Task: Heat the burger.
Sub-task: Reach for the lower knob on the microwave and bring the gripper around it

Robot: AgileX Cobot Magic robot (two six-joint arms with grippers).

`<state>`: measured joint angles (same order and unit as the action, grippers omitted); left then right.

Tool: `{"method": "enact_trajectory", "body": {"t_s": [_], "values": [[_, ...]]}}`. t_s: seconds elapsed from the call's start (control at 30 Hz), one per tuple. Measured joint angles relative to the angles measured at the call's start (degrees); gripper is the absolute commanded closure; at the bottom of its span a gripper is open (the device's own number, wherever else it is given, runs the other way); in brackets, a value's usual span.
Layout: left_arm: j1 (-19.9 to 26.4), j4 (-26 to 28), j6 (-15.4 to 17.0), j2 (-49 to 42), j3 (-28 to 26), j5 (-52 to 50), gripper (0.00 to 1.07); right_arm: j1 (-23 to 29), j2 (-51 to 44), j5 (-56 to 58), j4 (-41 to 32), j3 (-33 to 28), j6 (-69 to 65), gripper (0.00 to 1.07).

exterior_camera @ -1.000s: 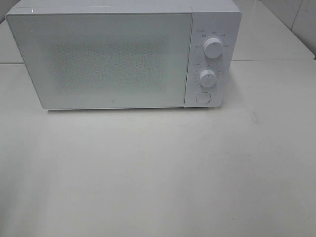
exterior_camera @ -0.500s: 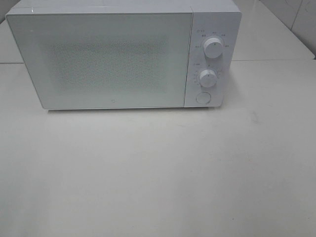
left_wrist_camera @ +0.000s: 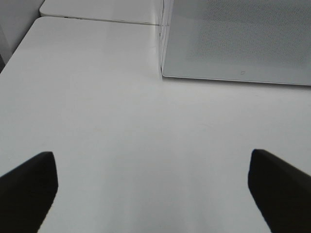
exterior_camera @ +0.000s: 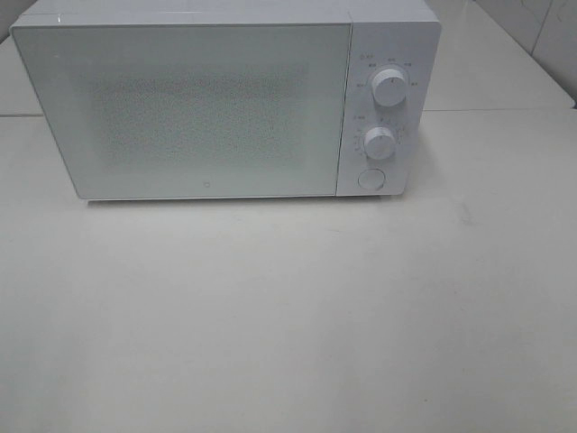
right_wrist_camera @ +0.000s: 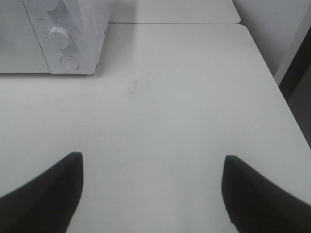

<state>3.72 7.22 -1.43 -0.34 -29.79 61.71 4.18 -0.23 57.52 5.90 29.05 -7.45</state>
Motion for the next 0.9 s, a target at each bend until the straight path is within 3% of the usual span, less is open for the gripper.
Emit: {"method": "enact_trajectory", "body": {"t_s": [0.77,0.9], "values": [[0.0,-0.2,0.0,0.0,0.0,0.0,0.07,0.0,0.5,-0.2,-4.8,0.0,0.0,0.31],[0.0,-0.2,0.0,0.0,0.0,0.0,0.07,0.0,3.7,-4.6,-4.9,0.5,0.0,0.31]]}}
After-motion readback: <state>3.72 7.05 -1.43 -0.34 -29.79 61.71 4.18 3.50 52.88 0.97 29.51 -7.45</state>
